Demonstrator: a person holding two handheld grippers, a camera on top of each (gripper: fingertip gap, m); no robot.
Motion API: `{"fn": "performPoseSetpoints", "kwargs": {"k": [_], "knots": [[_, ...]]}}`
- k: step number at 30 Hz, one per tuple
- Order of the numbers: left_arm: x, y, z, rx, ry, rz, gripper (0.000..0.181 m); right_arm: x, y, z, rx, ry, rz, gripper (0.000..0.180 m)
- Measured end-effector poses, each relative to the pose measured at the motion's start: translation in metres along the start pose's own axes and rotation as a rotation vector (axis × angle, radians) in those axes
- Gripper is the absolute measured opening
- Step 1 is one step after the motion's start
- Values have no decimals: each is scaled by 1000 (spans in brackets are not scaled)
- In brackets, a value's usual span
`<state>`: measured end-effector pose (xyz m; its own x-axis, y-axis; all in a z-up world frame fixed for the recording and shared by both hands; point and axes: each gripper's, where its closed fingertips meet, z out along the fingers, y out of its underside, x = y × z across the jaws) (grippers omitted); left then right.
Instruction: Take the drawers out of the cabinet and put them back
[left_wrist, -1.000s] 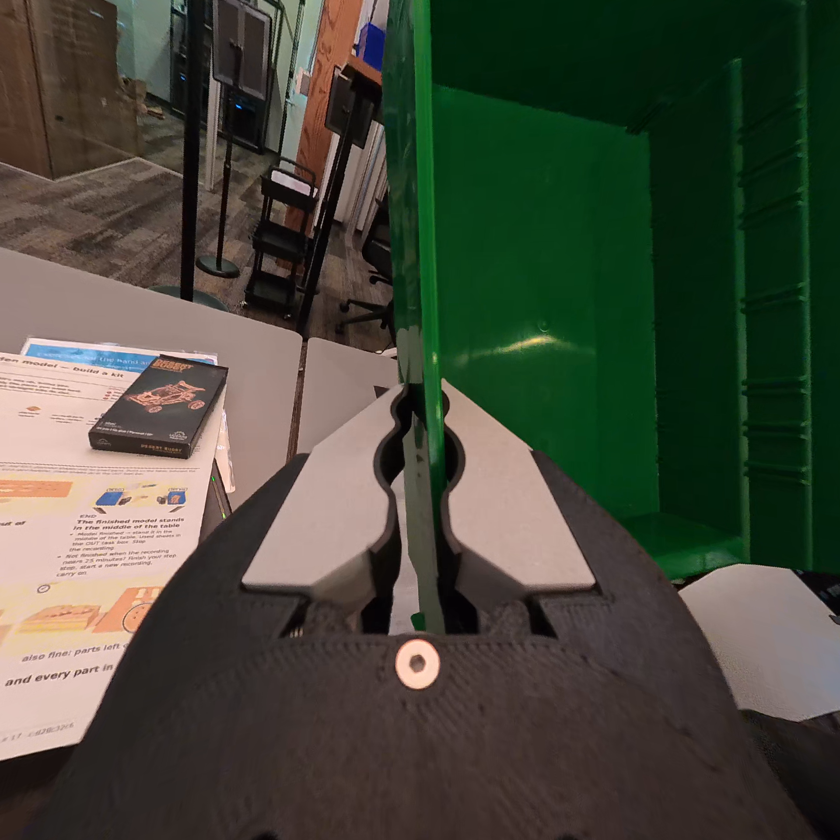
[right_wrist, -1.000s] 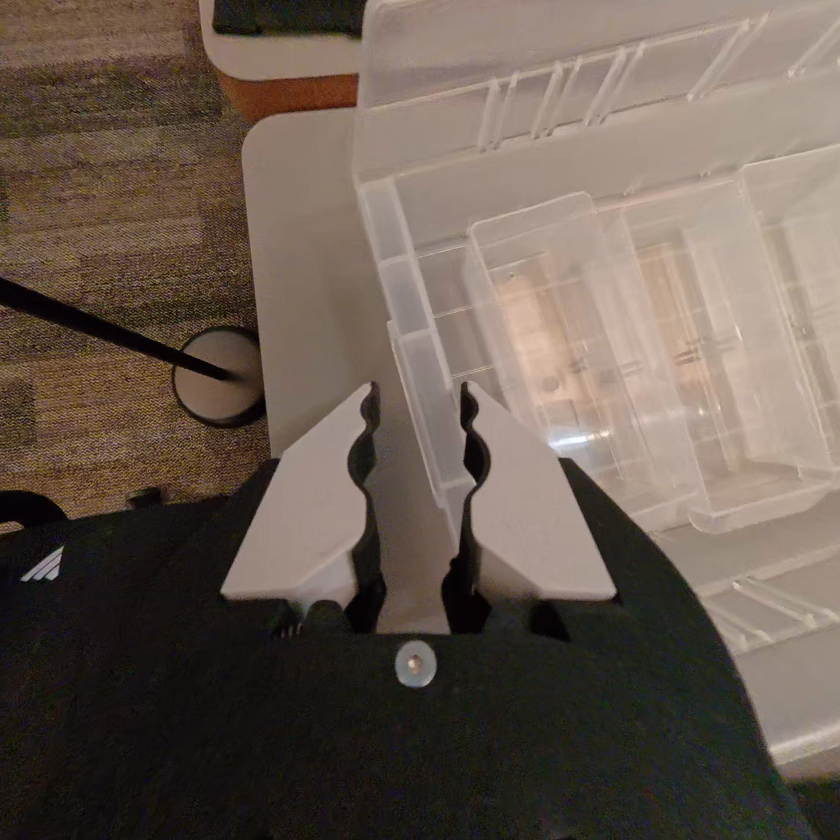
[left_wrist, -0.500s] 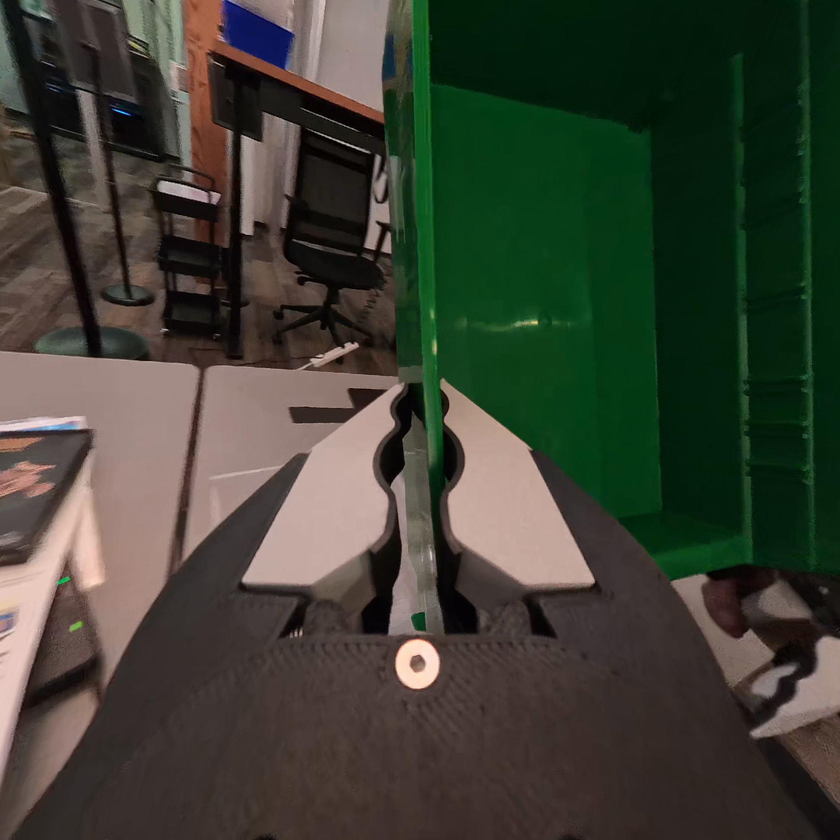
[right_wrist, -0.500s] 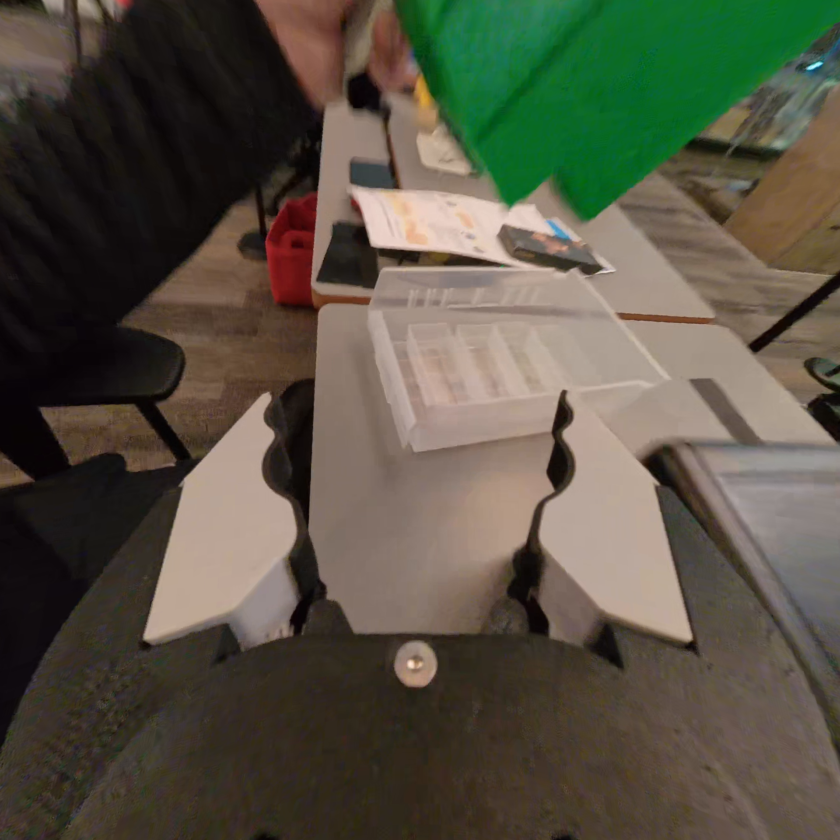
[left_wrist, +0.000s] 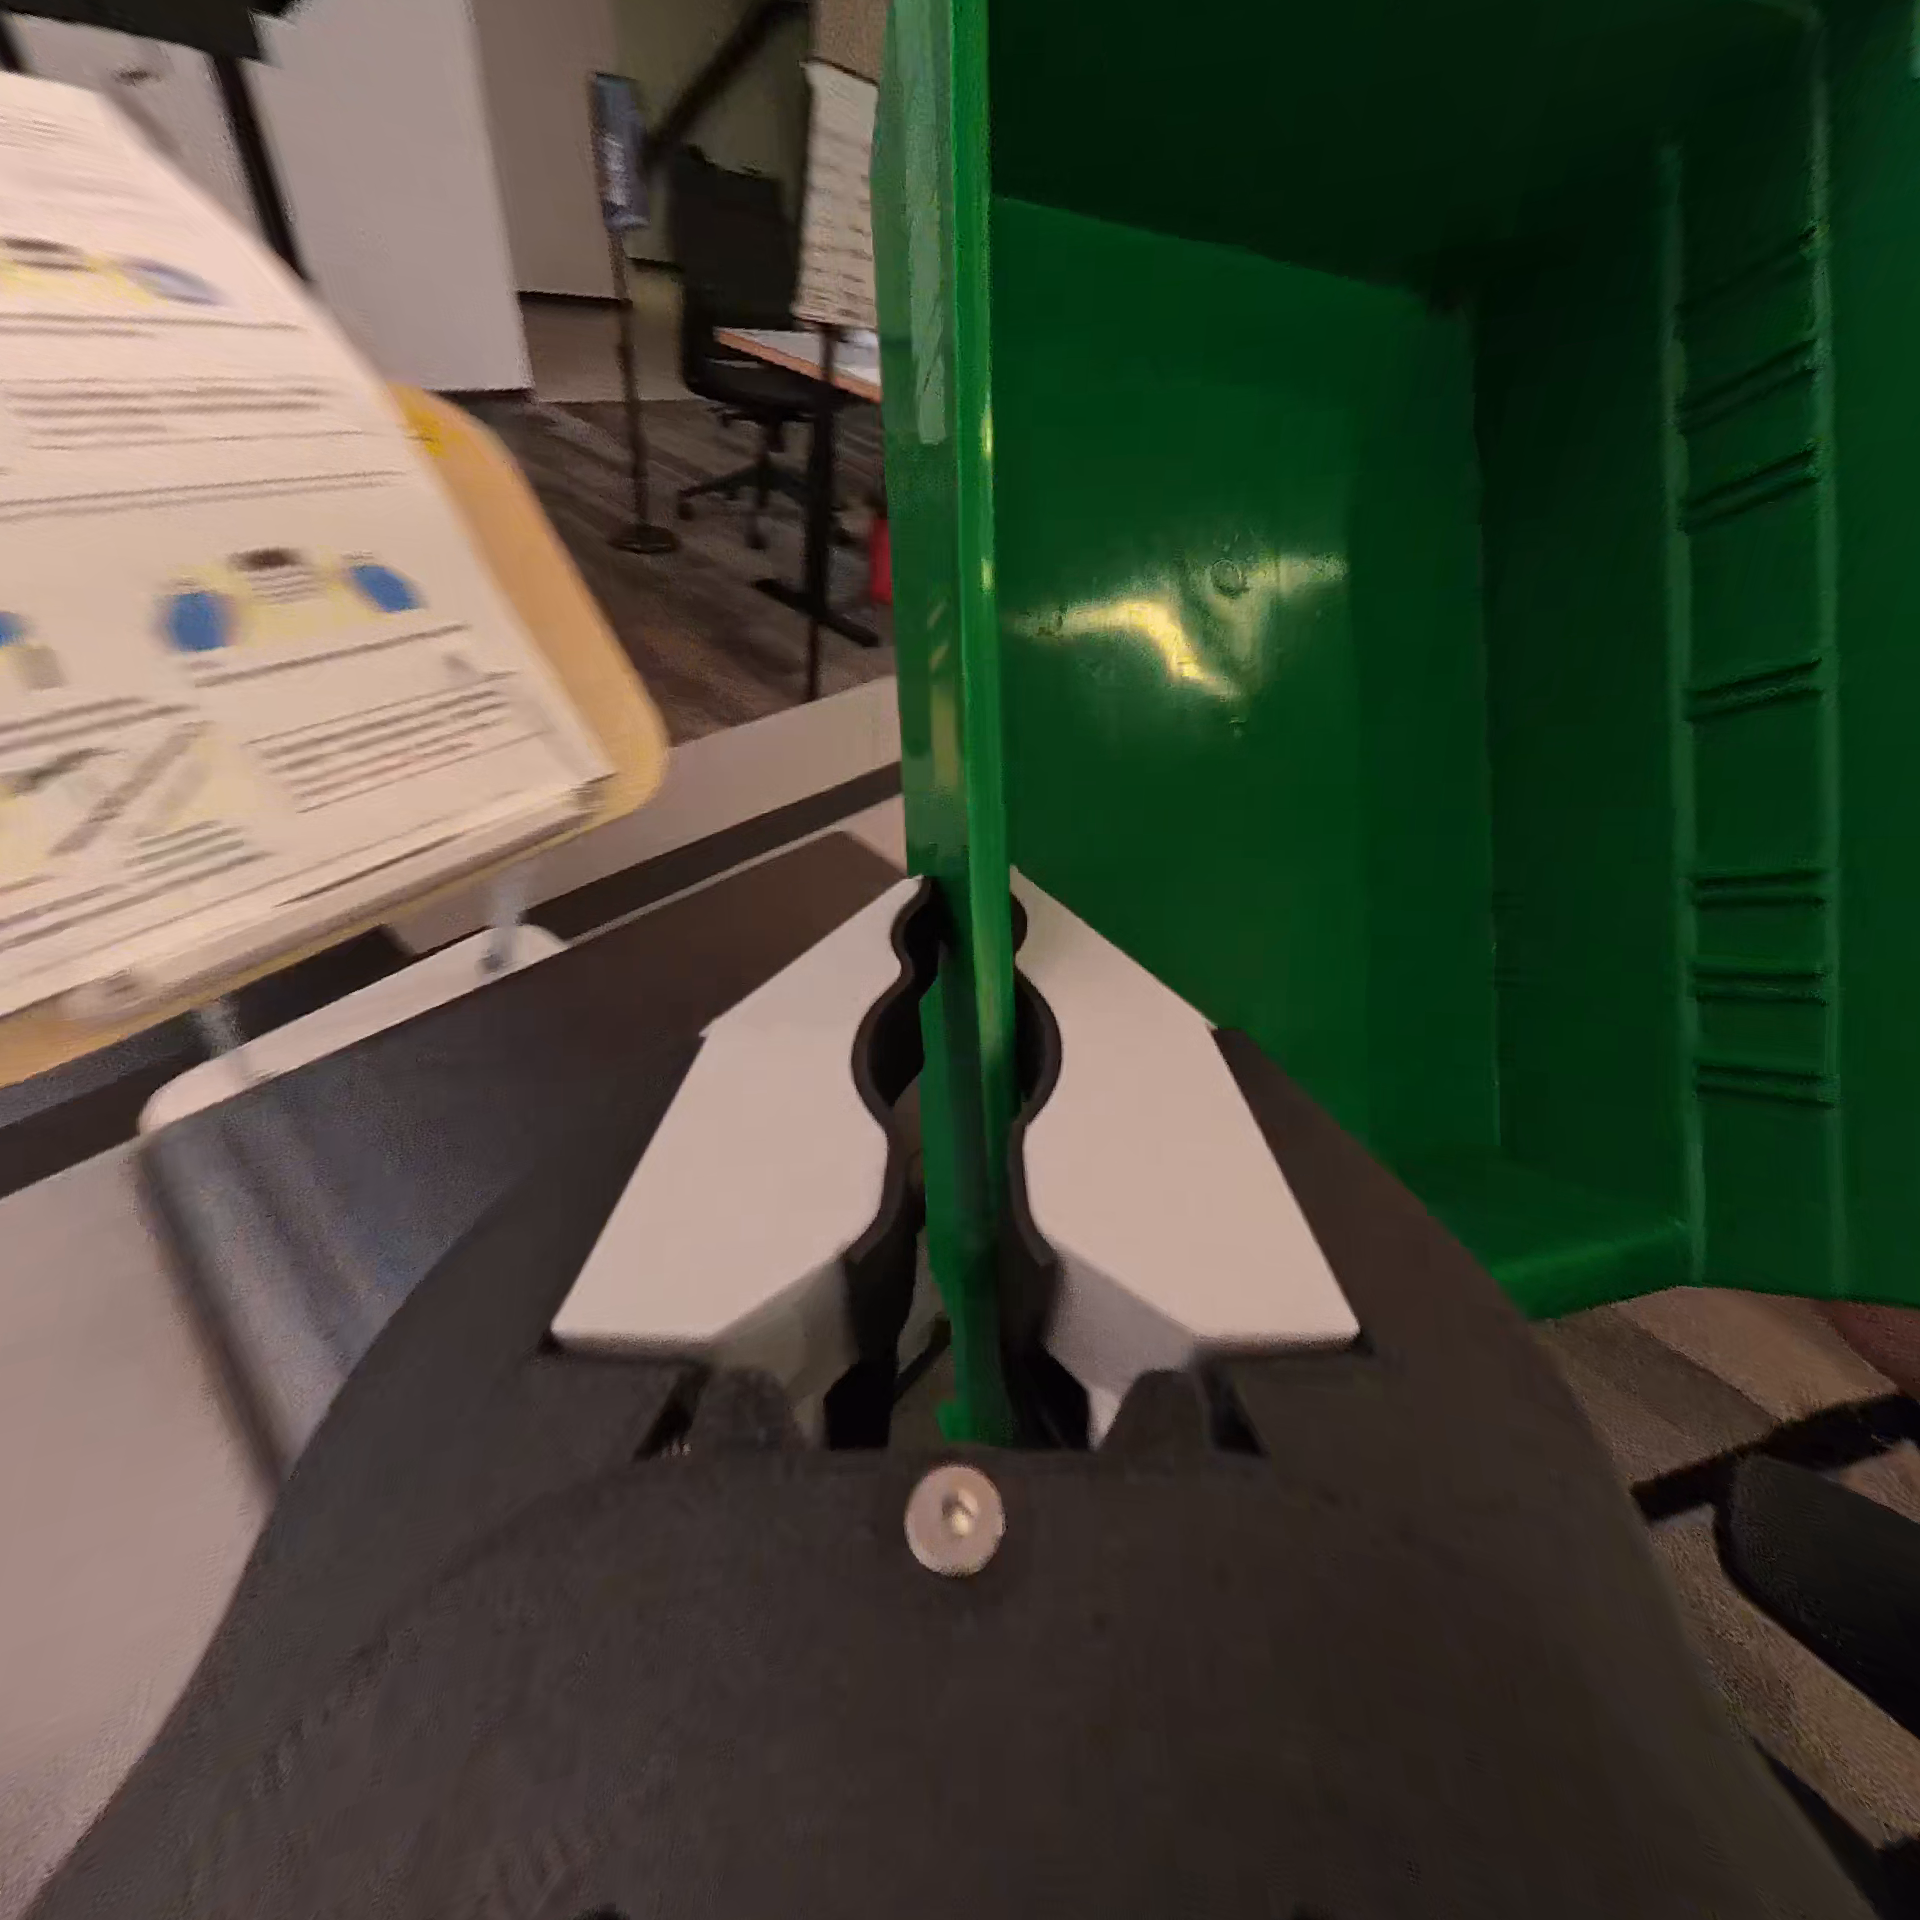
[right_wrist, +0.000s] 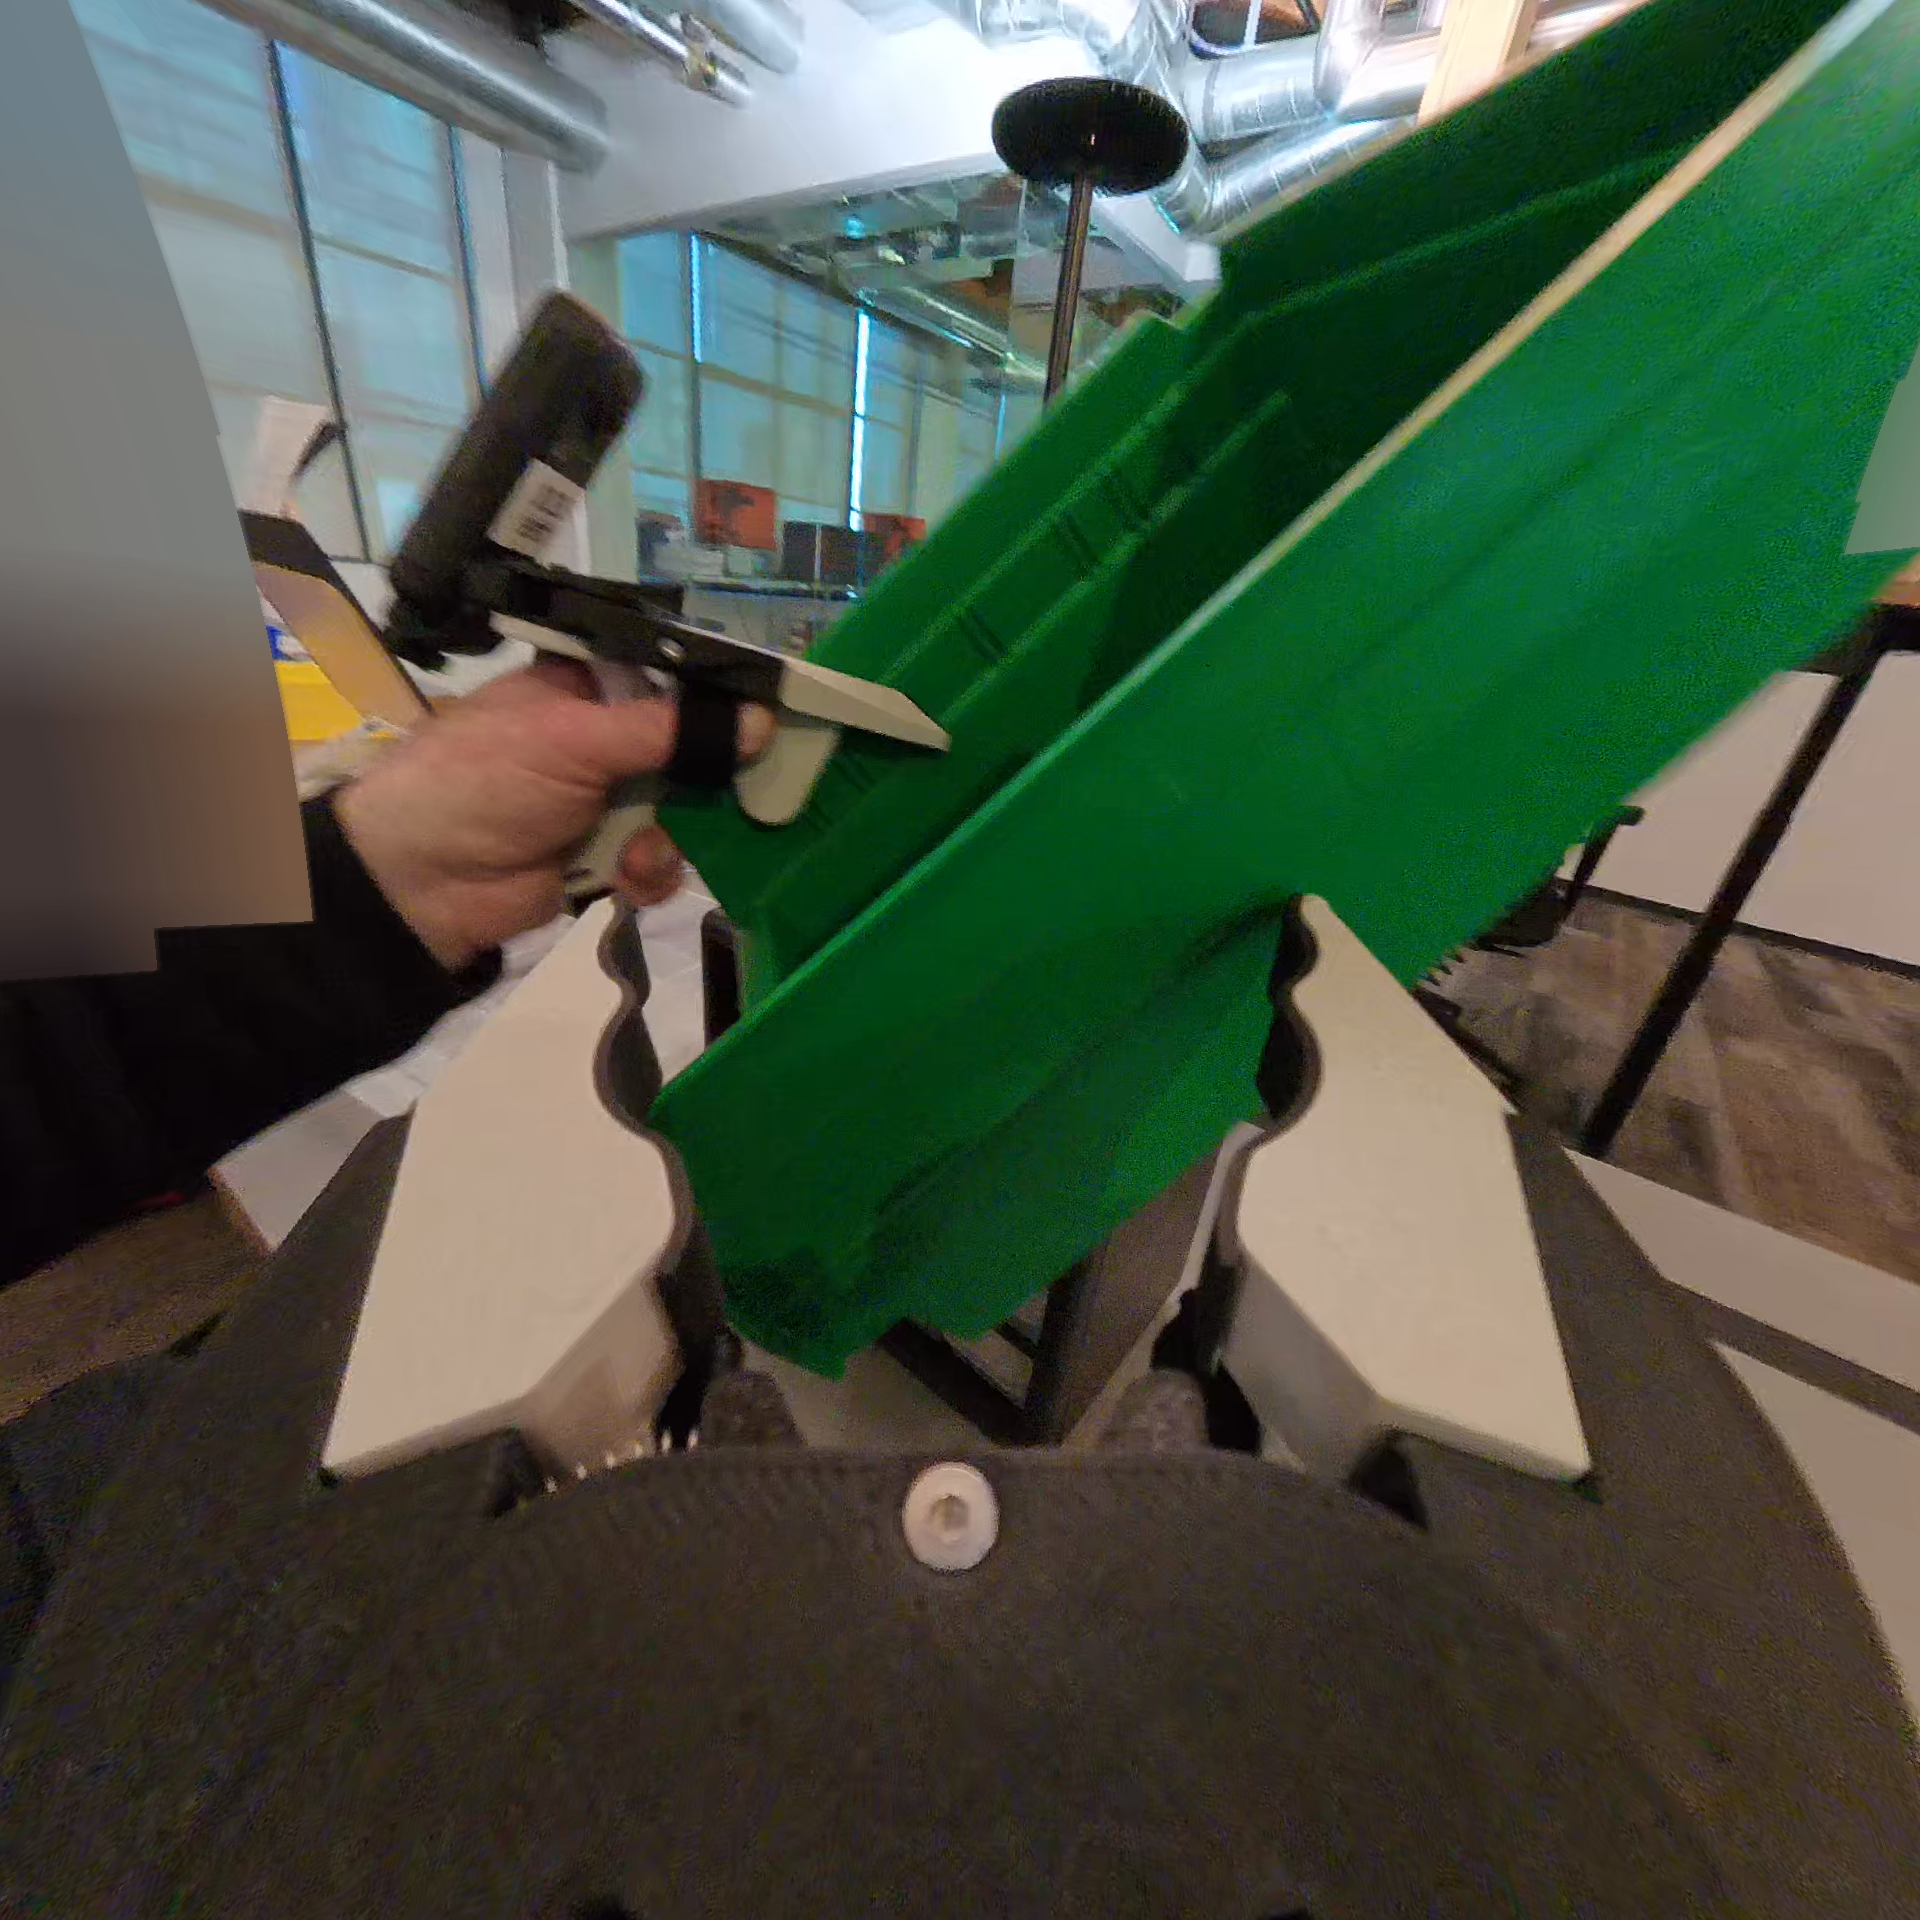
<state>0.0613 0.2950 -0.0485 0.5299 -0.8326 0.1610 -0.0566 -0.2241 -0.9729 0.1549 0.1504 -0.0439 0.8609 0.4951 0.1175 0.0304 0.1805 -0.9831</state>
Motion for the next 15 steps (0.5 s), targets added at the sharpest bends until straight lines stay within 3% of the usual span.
{"fn": "performPoseSetpoints", "kwargs": {"k": [8,15], "knots": [[108,40,126,-95,166,31,5,92,3,-109,51,226,128,87],[158,124,211,-253,262,-106,5,156,63,-165,-49,355,313,86]]}}
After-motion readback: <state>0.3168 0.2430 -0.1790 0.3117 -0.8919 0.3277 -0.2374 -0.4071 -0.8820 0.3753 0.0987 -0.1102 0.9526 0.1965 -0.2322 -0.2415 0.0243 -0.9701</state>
